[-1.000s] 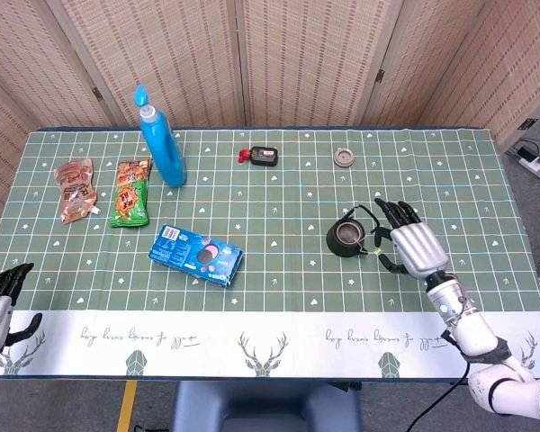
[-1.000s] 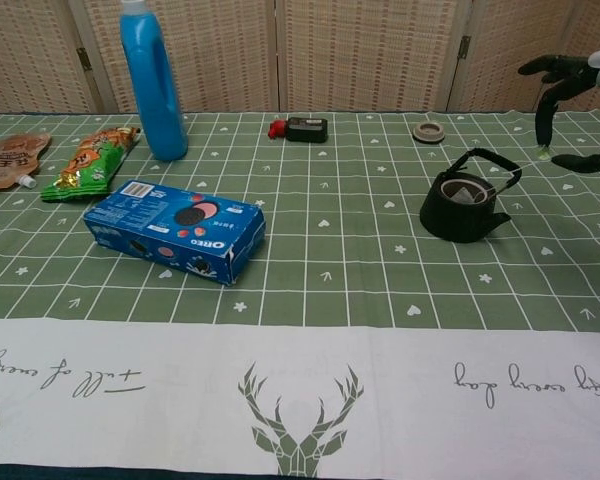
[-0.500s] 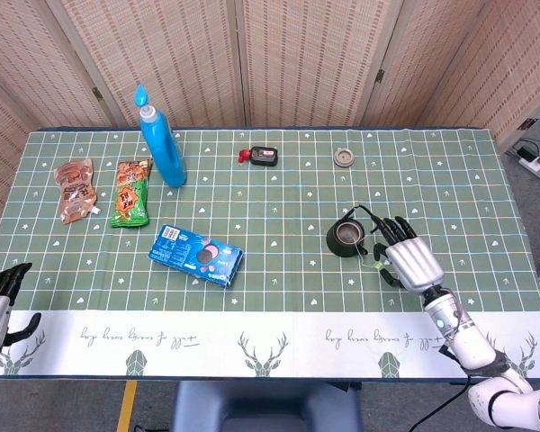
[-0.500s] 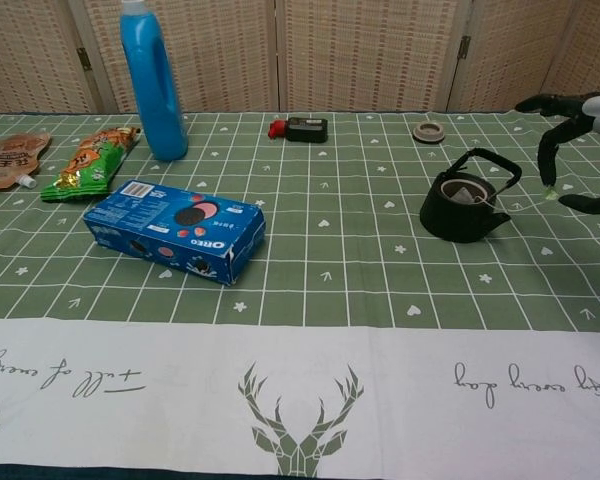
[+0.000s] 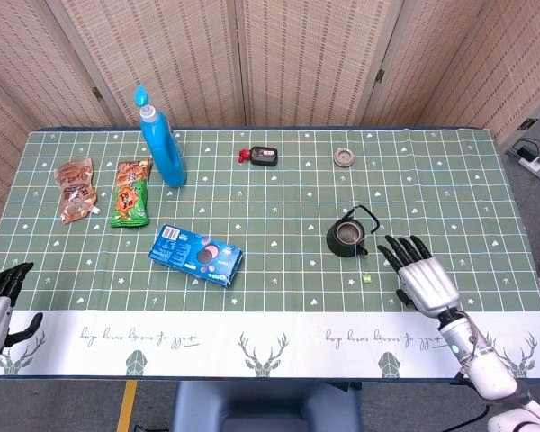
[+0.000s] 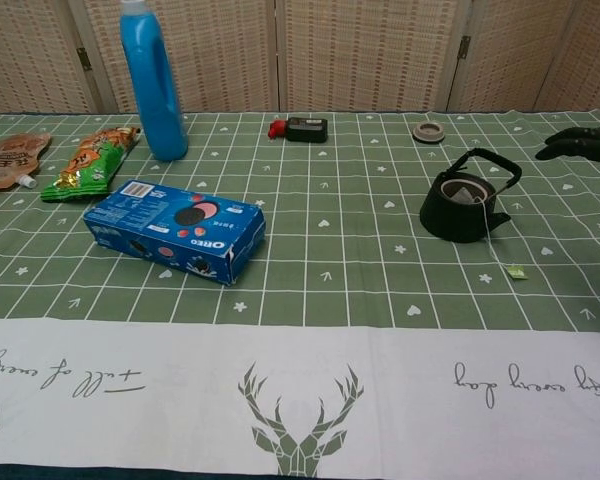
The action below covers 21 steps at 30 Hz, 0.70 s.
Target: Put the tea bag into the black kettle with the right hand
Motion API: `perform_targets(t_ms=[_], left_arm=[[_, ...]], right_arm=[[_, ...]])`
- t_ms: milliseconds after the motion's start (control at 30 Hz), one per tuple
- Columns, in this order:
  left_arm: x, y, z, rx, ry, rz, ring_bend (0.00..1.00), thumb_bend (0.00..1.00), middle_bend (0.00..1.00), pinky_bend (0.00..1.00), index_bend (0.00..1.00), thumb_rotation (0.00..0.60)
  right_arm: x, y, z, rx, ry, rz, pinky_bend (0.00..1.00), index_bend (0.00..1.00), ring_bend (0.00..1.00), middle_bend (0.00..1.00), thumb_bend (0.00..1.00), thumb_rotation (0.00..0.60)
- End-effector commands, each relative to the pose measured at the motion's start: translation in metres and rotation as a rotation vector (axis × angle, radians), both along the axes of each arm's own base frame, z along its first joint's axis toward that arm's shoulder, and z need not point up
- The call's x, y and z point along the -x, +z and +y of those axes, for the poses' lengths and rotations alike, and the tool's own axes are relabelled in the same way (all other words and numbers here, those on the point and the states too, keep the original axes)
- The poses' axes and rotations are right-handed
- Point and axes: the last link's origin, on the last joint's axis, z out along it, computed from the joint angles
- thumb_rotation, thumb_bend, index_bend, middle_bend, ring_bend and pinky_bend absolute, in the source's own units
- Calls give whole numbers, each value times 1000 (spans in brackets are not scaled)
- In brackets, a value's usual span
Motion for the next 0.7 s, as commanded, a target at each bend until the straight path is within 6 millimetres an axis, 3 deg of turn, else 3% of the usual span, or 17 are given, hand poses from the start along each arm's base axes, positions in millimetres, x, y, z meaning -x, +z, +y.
perform_targets(t_ms=[33,133,433,700], left_arm=[[-3,-1,-2,9,-12,4,63,342,47,131,0,600],[-7,-1,-4,13,-25,5,62,342,48,131,0,600],[-16,0,-8,14,-64,7,54,342,47,131,0,600],[-20,-10,-10,43,-85,34,54,342,47,131,0,600]], right_arm=[[12,21,16,113,-40,3,0,0,0,0,400,600],[23,32,27,200,-86,-34,0,0,0,0,400,600],[68,58,85,358,-141,-130,0,0,0,0,400,600],[76,73,95,342,-152,-200,0,0,0,0,400,600]])
